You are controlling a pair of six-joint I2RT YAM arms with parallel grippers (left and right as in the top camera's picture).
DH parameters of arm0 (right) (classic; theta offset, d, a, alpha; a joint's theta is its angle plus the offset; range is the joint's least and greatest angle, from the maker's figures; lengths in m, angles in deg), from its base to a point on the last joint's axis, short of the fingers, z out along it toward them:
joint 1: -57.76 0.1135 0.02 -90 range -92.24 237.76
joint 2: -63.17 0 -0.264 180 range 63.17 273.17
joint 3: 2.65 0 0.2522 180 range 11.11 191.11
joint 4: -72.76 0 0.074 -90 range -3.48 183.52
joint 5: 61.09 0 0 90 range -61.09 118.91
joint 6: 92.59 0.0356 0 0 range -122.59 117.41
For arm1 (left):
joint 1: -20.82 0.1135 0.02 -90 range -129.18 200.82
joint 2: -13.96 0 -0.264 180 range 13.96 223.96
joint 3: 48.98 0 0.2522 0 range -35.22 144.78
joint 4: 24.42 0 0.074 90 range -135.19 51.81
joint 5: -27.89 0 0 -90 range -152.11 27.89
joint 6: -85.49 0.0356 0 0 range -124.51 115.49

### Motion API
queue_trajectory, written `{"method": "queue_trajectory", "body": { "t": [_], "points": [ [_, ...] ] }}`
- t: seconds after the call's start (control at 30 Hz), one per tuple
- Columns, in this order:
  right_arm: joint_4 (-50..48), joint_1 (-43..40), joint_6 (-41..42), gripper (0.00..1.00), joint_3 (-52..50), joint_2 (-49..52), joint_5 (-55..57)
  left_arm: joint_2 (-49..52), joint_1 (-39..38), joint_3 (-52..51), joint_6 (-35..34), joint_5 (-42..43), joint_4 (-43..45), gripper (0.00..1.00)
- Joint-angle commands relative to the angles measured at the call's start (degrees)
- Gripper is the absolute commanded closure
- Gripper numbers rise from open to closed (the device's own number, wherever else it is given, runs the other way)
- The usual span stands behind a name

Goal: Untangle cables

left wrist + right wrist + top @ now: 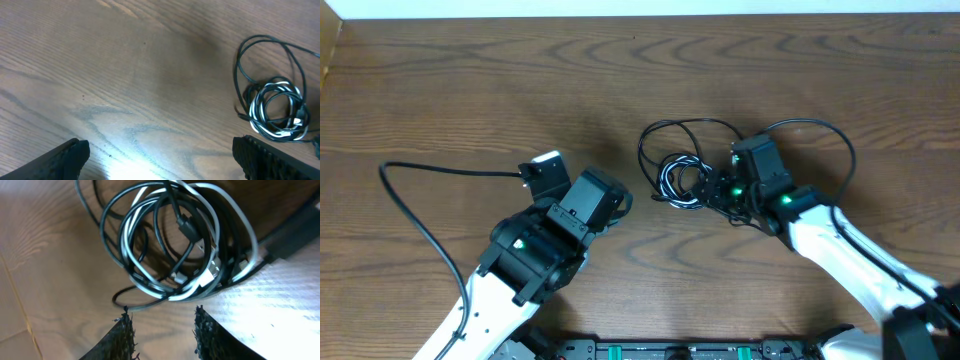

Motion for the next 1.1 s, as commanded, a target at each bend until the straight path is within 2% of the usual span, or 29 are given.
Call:
{"method": "queue_trajectory", "body": {
  "t": [0.0, 0.1, 0.33, 0.73, 1.0, 1.07],
  "points": [
    [-2.2, 1.4, 2.2, 0.62, 1.0, 3.6, 1.5, 1.1, 0.3, 0.0, 0.1, -1.4, -0.5, 0.02],
    [-4.9, 2.2, 2.2, 0.61, 1.0, 6.5, 1.5, 1.9, 0.3, 0.0, 0.1, -1.4, -0.5, 0.02],
    [-7.3, 2.4, 6.6, 0.70, 1.0, 11.2, 5.4, 2.3, 0.3, 0.0, 0.1, -1.4, -0.5, 0.02],
    [-7.4, 2.5, 10.5, 0.71, 1.0, 16.8, 10.3, 2.3, 0.3, 0.0, 0.1, -1.4, -0.5, 0.02],
    [-5.7, 2.7, 11.5, 0.99, 1.0, 19.6, 10.0, 2.3, 0.3, 0.0, 0.1, -1.4, -0.5, 0.02],
    [-5.4, 2.7, 11.1, 0.99, 1.0, 19.6, 9.5, 2.3, 0.3, 0.0, 0.1, -1.4, -0.5, 0.02]
  ]
}}
